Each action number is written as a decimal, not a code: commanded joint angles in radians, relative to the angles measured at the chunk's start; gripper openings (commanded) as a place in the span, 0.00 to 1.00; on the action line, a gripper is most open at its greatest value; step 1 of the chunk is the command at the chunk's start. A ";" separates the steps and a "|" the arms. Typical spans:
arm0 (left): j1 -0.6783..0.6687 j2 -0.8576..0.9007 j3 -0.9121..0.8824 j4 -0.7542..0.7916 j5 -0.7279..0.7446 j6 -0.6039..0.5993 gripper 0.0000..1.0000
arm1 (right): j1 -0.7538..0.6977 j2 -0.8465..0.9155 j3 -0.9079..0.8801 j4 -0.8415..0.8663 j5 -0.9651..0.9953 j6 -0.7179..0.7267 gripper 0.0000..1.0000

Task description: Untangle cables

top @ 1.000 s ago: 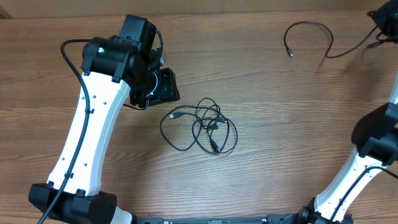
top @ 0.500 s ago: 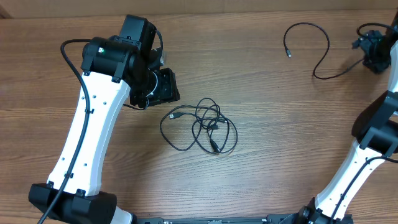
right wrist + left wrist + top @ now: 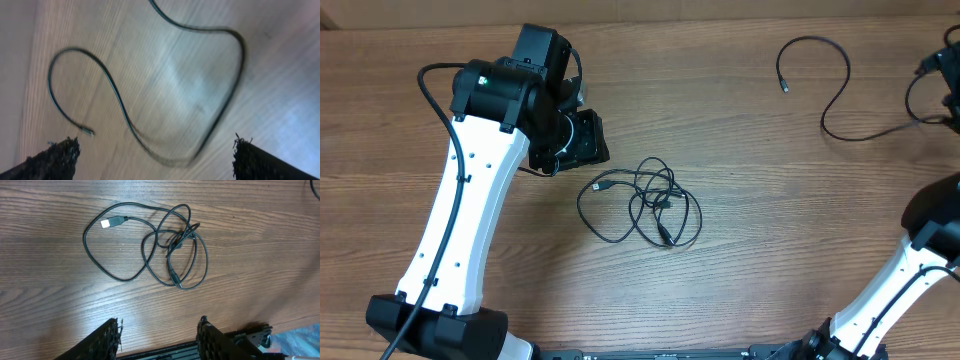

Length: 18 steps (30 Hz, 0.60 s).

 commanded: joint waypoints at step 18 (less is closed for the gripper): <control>-0.005 0.013 -0.005 0.005 -0.008 0.015 0.52 | 0.144 -0.045 -0.519 0.201 0.099 0.008 0.73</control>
